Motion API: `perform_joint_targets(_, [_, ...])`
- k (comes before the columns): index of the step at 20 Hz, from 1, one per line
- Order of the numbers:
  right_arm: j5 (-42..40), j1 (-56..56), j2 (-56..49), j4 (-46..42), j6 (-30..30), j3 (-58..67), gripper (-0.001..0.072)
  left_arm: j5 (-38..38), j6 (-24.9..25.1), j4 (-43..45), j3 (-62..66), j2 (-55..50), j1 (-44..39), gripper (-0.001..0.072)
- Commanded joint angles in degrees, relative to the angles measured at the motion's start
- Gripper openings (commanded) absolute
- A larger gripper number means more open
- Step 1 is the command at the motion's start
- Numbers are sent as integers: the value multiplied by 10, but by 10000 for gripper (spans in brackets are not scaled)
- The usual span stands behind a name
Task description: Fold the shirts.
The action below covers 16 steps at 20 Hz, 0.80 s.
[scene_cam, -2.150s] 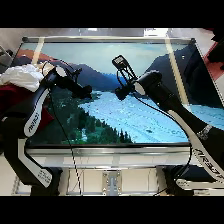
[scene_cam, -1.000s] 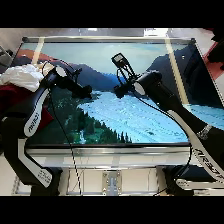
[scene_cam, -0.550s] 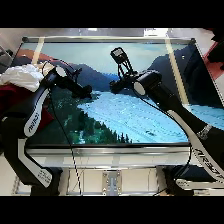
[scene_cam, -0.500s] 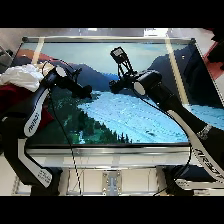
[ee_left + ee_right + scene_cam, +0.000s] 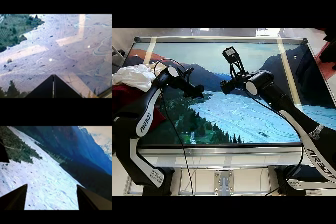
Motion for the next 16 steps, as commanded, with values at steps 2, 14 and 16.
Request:
perform_joint_targets(2, [0, 0, 0, 3, 0, 0, 683, 3, 9, 1, 0, 0, 0, 17])
perform_joint_targets(14, [-3, 0, 0, 68, 3, 0, 681, 10, 40, 9, 0, 0, 0, 17])
perform_joint_targets(16, [-7, 0, 0, 68, 15, 0, 681, 12, 40, 10, 0, 0, 0, 17])
